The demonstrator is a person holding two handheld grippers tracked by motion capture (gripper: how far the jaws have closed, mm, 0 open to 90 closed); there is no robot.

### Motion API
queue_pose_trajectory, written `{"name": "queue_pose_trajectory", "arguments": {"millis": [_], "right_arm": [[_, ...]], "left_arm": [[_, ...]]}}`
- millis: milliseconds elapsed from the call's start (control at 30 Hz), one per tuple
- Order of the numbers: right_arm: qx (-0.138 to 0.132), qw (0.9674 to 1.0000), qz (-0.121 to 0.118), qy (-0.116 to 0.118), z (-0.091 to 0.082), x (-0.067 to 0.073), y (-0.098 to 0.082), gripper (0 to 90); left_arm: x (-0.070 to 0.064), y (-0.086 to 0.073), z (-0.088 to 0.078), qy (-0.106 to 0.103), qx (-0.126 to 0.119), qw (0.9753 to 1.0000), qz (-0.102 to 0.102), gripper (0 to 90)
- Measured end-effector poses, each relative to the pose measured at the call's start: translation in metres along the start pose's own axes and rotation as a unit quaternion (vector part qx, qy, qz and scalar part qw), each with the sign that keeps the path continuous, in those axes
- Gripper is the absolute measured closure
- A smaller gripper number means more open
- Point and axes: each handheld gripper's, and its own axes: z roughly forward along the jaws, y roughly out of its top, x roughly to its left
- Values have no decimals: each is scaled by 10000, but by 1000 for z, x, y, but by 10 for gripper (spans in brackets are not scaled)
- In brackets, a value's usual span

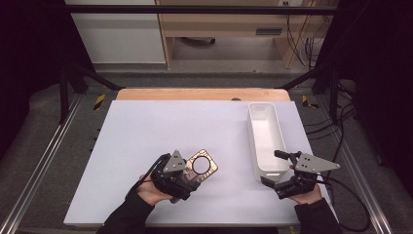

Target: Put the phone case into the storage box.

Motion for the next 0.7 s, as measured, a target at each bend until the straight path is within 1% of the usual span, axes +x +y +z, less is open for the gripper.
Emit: {"name": "queue_pose_trajectory", "arguments": {"millis": [200,233,333,500,600,700], "right_arm": [[56,9999,-86,90,4,4,1,1],[90,9998,-143,119,5,5,2,3],[121,9996,-210,168,7,7,2,3],[164,9990,-319,278,11,10,4,4],[221,9985,-382,333,13,12,5,4],[259,9979,-445,394,15,14,5,4]], "left_arm": [[-4,3,1,-62,-43,9999,151,115],[-4,4,2,-71,-45,9998,188,115],[-5,5,3,-90,-78,9995,284,115],[-6,7,6,-150,-55,9990,427,115],[-7,8,8,-210,-39,9985,509,115],[-8,9,8,-287,-83,9978,593,115]]}}
